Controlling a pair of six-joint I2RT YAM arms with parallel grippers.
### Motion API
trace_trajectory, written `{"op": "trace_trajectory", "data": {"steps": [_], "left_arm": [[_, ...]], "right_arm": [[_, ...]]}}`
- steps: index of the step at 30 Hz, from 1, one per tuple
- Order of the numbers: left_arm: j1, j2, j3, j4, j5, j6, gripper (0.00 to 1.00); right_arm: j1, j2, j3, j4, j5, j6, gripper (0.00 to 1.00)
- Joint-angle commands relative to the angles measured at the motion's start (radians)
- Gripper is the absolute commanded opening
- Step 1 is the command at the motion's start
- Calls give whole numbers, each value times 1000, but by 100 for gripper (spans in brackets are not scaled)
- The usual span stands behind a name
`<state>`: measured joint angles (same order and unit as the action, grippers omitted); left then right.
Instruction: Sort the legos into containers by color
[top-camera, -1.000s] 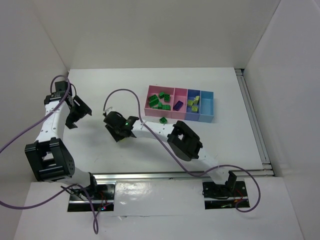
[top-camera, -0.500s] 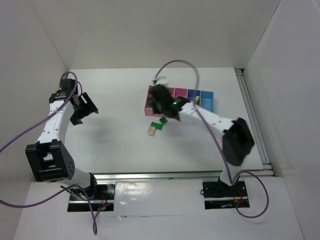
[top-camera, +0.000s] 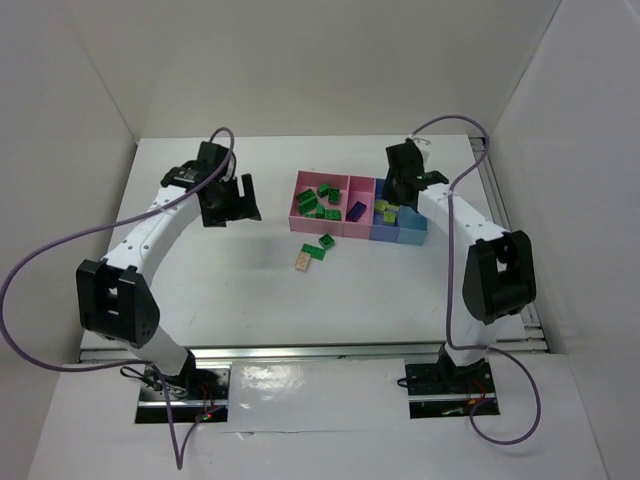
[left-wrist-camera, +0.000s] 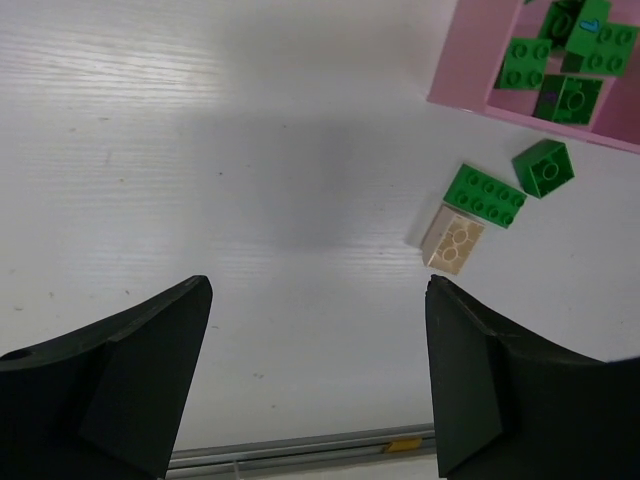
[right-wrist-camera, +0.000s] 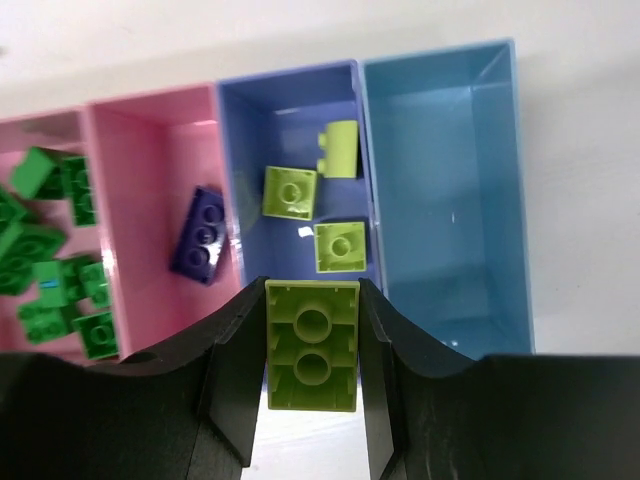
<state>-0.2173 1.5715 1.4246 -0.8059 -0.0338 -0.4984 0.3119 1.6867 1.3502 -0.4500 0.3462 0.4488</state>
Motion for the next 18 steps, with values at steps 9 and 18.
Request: {"op": "trace_trajectory", "data": {"steps": [9, 18], "left_arm": [[-131, 117, 100, -44, 20, 60, 94], [-286, 223, 120, -44, -8, 72, 82]], "right_arm": [[-28, 159, 171, -1, -76, -9, 85], [129, -48, -22, 50, -15, -31, 68]]}}
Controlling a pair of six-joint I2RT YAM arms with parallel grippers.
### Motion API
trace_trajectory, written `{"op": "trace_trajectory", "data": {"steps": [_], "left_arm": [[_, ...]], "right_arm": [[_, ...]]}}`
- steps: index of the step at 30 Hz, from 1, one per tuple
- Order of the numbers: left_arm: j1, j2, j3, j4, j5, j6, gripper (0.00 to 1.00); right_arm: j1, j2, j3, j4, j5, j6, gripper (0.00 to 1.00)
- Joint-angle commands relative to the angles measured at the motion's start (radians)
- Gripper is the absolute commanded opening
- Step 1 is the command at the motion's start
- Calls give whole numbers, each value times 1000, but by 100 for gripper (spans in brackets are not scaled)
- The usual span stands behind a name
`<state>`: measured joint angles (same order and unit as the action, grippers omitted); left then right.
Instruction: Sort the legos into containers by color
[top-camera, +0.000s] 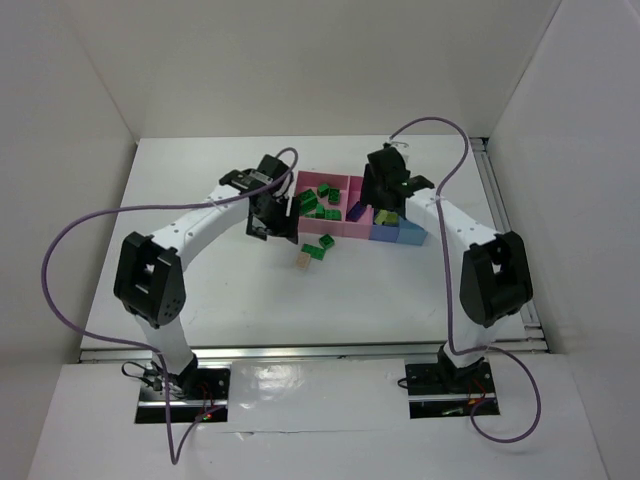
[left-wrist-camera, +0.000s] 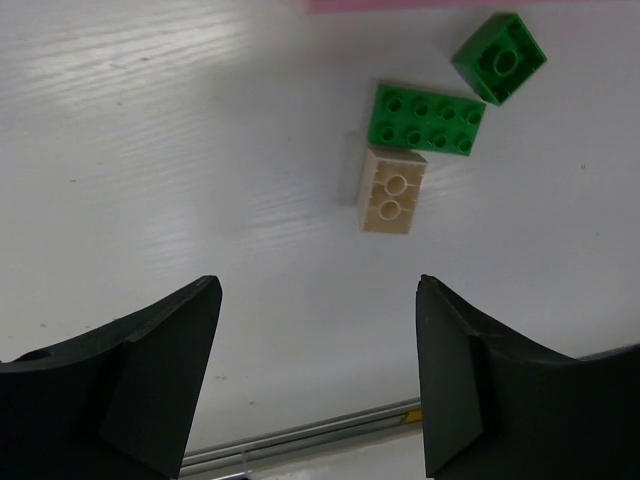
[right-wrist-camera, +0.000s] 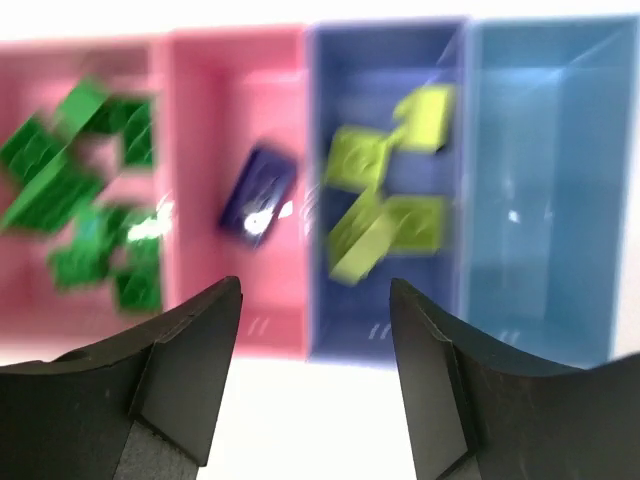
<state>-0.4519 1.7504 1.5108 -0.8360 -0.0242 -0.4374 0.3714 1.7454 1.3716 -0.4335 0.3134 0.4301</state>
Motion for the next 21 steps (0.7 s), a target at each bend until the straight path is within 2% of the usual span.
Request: {"op": "trace_trajectory", "data": {"steps": [1, 4, 5, 11, 18, 21], "left_arm": [[-60, 55, 43, -14, -17, 2, 82], [-60, 75, 43, -3, 15, 2, 83], [-60, 87, 43, 6, 30, 2, 87], [-32, 92, 43, 6, 61, -7, 87], [205, -41, 12, 6, 99, -27, 87], [274, -95, -10, 6, 110, -47, 87]], "right_arm": [[93, -131, -55, 33, 18, -13, 68], [181, -155, -101, -19, 18, 21, 68], [193, -168, -127, -28, 18, 38, 71], [254, -208, -210, 4, -97, 142, 77], [386, -77, -177, 81, -206, 176, 86], [417, 9, -135, 102, -255, 186, 86]]}}
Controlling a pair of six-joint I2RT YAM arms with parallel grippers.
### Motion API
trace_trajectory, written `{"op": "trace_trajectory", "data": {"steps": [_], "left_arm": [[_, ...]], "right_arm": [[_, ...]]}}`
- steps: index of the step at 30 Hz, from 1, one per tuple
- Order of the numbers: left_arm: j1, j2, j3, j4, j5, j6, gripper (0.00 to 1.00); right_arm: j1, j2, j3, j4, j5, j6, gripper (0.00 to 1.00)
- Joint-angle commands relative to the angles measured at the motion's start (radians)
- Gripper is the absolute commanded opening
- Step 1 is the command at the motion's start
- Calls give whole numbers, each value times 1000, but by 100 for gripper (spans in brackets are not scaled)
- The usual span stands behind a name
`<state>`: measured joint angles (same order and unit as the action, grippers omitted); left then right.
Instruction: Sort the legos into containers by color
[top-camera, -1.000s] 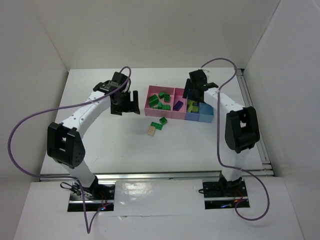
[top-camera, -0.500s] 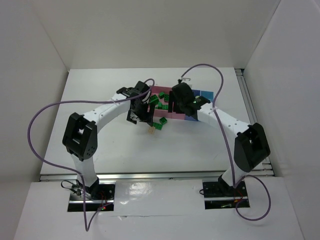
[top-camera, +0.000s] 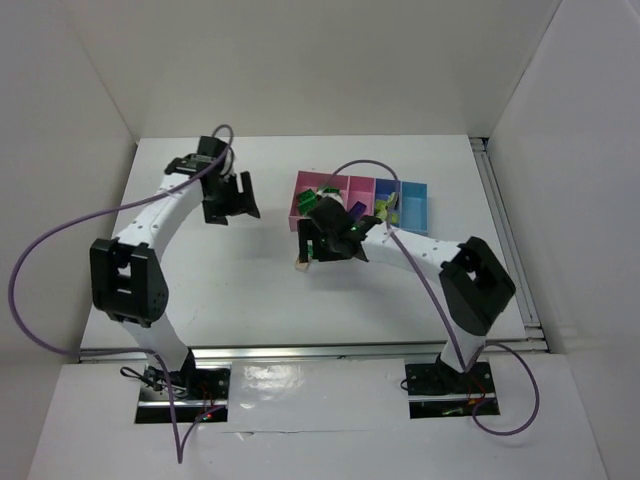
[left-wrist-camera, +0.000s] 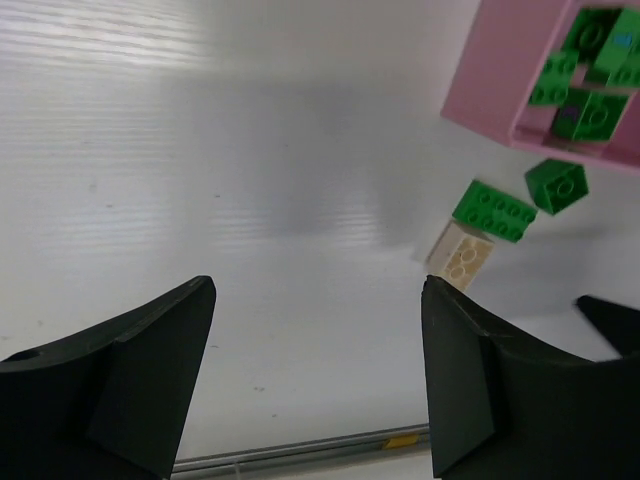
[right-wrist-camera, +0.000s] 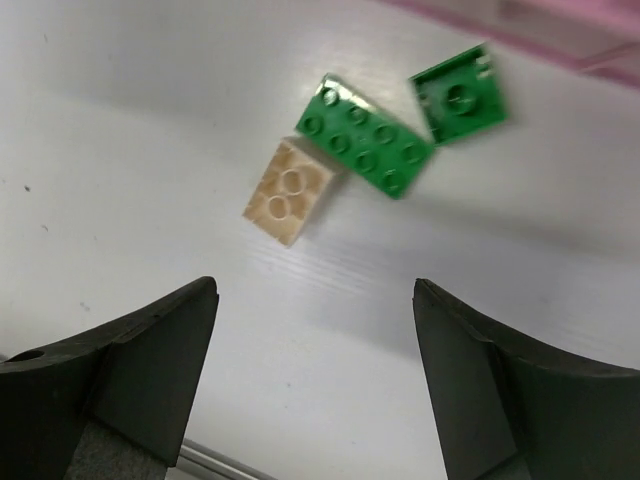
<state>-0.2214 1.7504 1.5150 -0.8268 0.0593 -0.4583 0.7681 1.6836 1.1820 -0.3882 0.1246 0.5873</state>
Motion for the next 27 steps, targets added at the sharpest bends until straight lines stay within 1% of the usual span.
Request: {"op": "trace_trajectory", "data": {"steps": [1, 4, 8, 9, 11, 15, 17, 18, 21, 22, 24, 25, 27], "left_arm": [[56, -106, -15, -3, 17, -39, 87], [91, -132, -51, 6, -4, -59, 87], [114, -154, -85, 17, -4, -68, 87], [123, -154, -85, 17, -4, -68, 87], [123, -154, -94, 17, -4, -68, 87], [123, -163, -104, 17, -15, -68, 87], [134, -172, -104, 17, -26, -68, 87], [134, -172, -113, 17, -26, -68, 87], [154, -172, -113, 17, -26, -68, 87], [154, -172, -122, 26, -26, -68, 87], [154, -181, -122, 26, -16, -68, 87], [154, -181, -122, 26, -16, -68, 87], [154, -181, -122, 26, -16, -68, 87]], "right_arm": [[20, 91, 79, 57, -66, 29, 86], [33, 155, 113, 57, -75, 77, 86], [52, 215, 169, 66, -86, 77, 84], [53, 259, 203, 54, -77, 77, 84], [63, 275, 212, 54, -65, 77, 82], [63, 361, 278, 22, -40, 77, 75], [85, 386, 309, -32, 4, 77, 69], [85, 395, 323, -49, 19, 77, 62], [105, 407, 347, -84, 72, 77, 51], [105, 407, 347, -84, 82, 77, 41], [105, 383, 347, -94, 101, 68, 35], [105, 346, 347, -94, 101, 68, 31], [105, 288, 312, -68, 141, 57, 28]]}}
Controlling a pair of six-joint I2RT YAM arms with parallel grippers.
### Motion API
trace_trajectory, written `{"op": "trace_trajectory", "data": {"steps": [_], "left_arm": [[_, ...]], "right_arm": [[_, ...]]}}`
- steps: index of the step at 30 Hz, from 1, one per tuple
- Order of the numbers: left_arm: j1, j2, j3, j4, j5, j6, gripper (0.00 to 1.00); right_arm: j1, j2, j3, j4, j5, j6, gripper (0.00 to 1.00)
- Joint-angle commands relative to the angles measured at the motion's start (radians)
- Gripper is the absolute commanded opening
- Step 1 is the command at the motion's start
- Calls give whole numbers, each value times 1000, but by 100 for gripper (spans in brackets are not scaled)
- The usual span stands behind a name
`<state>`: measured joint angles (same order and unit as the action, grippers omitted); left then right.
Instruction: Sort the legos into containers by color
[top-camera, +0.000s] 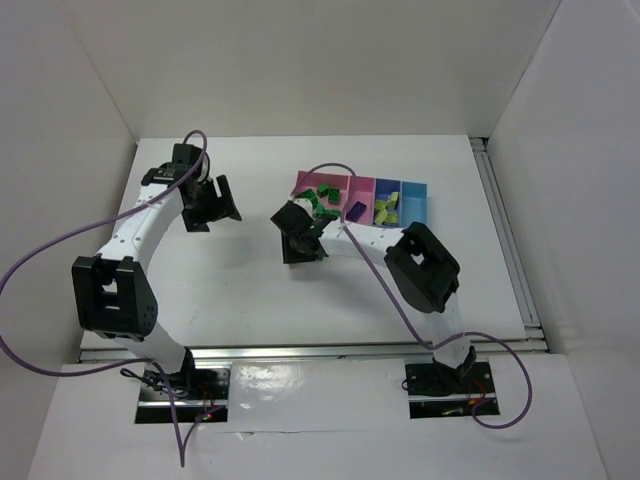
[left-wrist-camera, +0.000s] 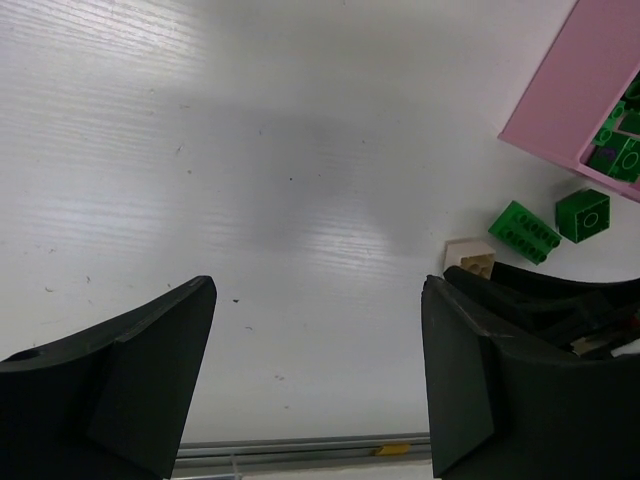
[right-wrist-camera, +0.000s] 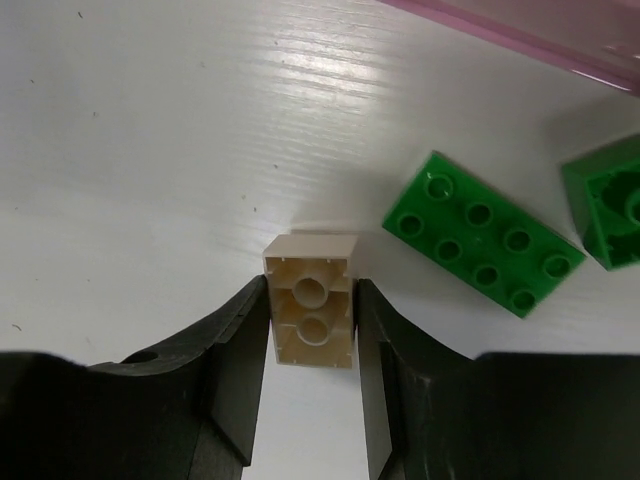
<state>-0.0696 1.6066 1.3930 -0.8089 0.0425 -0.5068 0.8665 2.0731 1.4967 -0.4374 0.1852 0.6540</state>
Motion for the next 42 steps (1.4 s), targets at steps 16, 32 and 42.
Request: {"op": "trace_trajectory", "data": {"steps": [16, 32, 42], "left_arm": [[-160, 36, 66, 27, 25, 49, 87], [-282, 130, 126, -6, 51, 93, 87], [-429, 176, 107, 19, 56, 79, 80]], "right_arm": [[-573, -642, -349, -84, 286, -37, 29], [-715, -406, -219, -1, 243, -88, 81], [-606, -617, -361, 58, 183, -142, 77]]}}
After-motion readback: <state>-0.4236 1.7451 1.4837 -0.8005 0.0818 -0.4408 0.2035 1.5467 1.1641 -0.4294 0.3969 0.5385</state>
